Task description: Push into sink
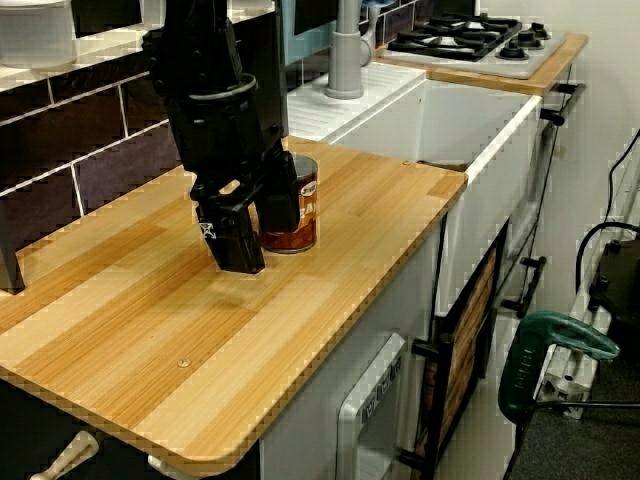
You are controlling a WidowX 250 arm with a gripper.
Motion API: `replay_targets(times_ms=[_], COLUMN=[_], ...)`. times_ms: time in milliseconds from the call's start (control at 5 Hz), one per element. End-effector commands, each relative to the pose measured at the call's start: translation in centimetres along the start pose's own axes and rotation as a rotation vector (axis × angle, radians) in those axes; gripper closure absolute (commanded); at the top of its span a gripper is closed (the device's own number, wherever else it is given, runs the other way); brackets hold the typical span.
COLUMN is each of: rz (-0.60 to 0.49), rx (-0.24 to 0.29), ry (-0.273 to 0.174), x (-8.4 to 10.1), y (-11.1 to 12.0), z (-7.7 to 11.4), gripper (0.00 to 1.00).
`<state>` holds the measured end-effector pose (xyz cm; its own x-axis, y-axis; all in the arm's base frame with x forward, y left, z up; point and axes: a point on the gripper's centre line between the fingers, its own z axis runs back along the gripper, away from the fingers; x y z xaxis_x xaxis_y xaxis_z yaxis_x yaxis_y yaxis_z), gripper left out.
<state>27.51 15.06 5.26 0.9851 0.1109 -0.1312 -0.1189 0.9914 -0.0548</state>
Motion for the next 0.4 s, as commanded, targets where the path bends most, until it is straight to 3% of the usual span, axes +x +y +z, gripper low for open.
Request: replay_targets(times_ms=[0,200], rz=[-0.003,-0.005], rx=[0.020,-0.001], ry=[-0.061,-0.052], x=[0.65,1.33], y=[-0.50,-0.81], z=[2.20,2.21], gripper=[0.00,0.00])
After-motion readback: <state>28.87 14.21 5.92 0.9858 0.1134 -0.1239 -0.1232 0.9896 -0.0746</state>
